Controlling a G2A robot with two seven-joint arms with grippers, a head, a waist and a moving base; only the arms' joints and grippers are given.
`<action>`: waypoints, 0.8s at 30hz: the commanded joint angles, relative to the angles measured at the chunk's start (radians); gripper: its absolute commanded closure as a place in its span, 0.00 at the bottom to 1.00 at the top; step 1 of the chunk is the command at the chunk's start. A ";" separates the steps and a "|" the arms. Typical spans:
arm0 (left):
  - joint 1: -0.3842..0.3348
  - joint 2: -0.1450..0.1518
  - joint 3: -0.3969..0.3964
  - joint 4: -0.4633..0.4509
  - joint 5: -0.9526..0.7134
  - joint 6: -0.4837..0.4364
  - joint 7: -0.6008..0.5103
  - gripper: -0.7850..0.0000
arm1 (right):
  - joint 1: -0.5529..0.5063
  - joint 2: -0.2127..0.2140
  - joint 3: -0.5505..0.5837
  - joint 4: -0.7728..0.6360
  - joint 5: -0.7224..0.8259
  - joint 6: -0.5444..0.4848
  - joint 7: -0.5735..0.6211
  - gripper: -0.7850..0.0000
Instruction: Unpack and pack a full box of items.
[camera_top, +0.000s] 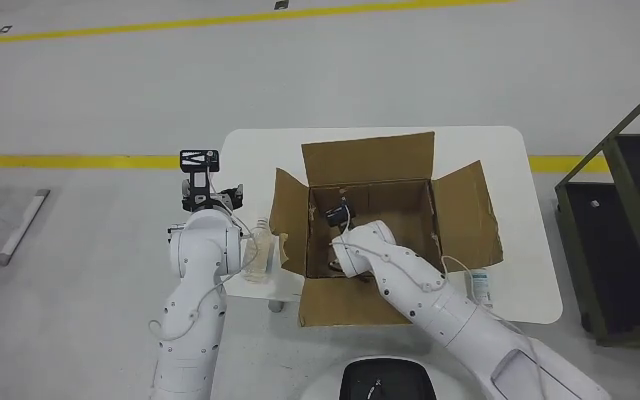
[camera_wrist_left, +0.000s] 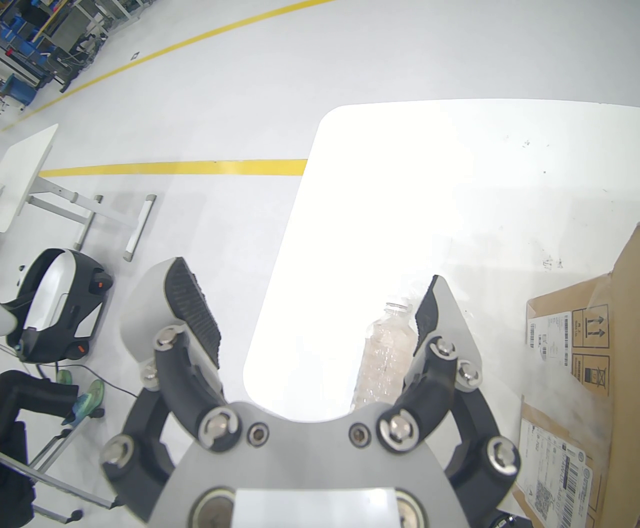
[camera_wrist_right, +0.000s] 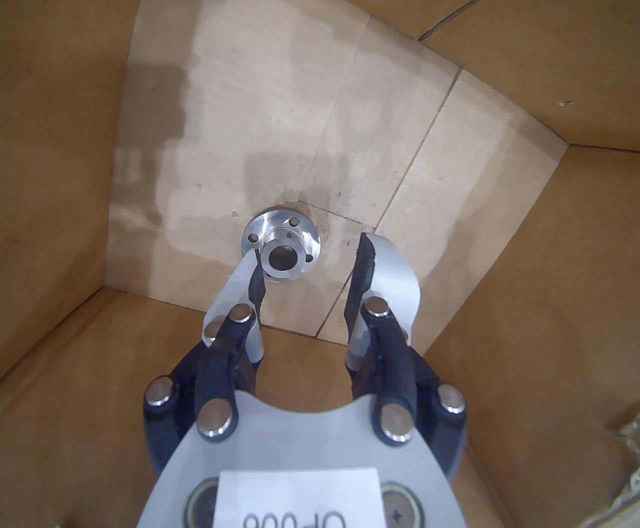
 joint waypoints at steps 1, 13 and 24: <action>0.000 0.000 0.000 0.000 0.000 0.000 0.000 0.00 | 0.001 -0.005 -0.001 0.010 0.001 -0.001 -0.004 0.48; 0.000 0.000 0.000 0.000 0.000 0.000 0.000 0.00 | -0.010 -0.022 0.014 0.054 0.013 -0.023 -0.047 0.51; 0.000 0.000 0.000 0.000 0.000 0.000 0.000 0.00 | -0.013 -0.034 0.035 0.091 0.028 -0.040 -0.076 0.53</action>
